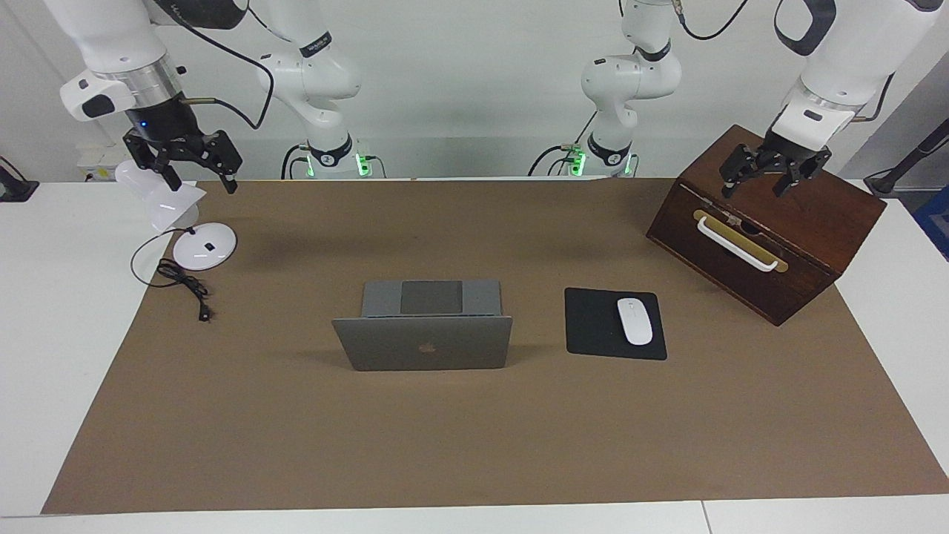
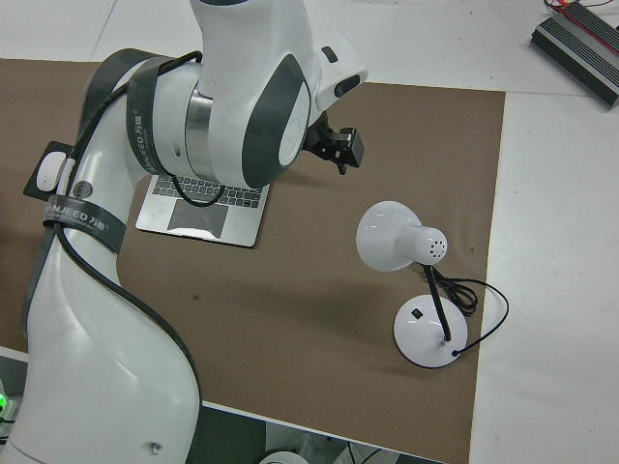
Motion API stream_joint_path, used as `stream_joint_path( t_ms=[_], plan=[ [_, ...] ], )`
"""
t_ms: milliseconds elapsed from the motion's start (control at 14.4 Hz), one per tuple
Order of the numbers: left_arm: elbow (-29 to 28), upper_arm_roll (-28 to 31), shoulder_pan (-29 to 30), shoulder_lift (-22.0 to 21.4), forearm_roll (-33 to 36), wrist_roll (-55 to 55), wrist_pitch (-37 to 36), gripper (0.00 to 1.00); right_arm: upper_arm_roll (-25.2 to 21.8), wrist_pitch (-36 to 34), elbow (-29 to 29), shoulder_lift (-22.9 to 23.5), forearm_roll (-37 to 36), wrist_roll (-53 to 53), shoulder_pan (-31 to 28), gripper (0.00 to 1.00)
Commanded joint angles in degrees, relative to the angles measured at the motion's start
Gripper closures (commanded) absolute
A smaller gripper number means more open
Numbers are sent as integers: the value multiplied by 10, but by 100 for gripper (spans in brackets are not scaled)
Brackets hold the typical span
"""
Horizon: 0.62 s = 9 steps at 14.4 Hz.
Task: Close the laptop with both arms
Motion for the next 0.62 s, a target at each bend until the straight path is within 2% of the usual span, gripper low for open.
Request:
stream_joint_path(
  t_ms=[0,554],
  plan=[
    [-13,0,1,-12,12,-3,3,0,1,7,-9,-10,4,6,-3,0],
    [-14,1,-6,-12,12,-5,13,0,-3,12,-9,-12,3,6,-8,0]
  ],
)
